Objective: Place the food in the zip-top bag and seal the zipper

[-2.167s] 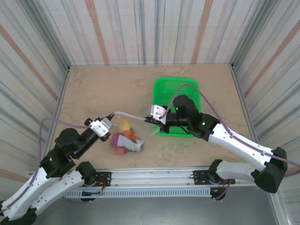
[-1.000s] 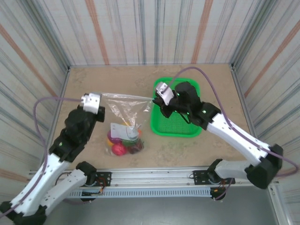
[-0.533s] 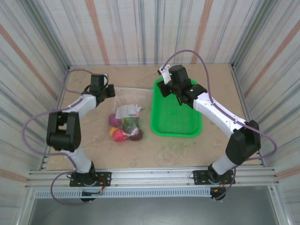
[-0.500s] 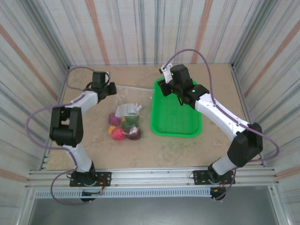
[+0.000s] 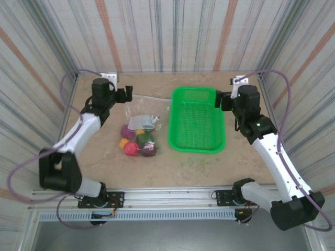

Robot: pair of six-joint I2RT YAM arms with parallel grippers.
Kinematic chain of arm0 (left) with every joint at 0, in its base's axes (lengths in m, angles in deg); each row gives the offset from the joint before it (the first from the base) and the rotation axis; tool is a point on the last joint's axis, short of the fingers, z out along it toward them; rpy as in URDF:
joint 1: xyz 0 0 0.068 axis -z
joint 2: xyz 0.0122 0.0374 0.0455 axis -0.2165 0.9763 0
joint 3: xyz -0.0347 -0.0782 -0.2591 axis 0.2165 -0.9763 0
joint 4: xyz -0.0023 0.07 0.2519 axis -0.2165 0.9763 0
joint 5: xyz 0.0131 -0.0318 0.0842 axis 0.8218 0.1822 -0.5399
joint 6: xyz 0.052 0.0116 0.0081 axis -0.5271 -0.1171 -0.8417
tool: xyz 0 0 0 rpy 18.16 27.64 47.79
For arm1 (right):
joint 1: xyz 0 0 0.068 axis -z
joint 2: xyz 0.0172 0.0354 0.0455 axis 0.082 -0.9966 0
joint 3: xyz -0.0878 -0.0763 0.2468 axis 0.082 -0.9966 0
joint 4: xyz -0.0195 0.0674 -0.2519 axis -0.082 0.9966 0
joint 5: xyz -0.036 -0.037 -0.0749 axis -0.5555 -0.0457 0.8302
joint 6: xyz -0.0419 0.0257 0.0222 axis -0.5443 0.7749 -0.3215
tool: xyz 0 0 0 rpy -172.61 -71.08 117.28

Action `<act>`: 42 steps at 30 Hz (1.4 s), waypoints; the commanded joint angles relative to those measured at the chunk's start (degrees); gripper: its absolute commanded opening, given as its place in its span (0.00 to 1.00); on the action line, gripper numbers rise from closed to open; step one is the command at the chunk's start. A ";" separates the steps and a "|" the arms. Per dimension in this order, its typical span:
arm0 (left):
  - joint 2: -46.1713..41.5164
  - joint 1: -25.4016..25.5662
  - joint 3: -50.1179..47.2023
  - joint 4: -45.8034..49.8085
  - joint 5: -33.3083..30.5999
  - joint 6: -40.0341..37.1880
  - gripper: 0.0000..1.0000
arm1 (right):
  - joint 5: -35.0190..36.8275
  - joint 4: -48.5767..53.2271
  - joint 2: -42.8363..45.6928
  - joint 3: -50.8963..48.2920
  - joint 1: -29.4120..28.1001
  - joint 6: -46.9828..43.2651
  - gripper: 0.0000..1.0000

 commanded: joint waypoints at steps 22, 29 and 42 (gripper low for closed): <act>-7.39 -16.68 -39.71 -31.30 3.94 -6.71 0.99 | -23.52 -34.33 -22.41 -27.65 16.58 -5.67 0.99; 1.08 -17.27 -41.01 -45.68 11.70 -6.37 0.99 | -22.33 -45.44 -22.44 -31.40 16.75 -4.81 0.99; -2.69 -18.73 -37.90 -35.07 11.27 -6.58 0.99 | -21.39 -65.93 -25.33 -39.49 20.81 -1.56 0.99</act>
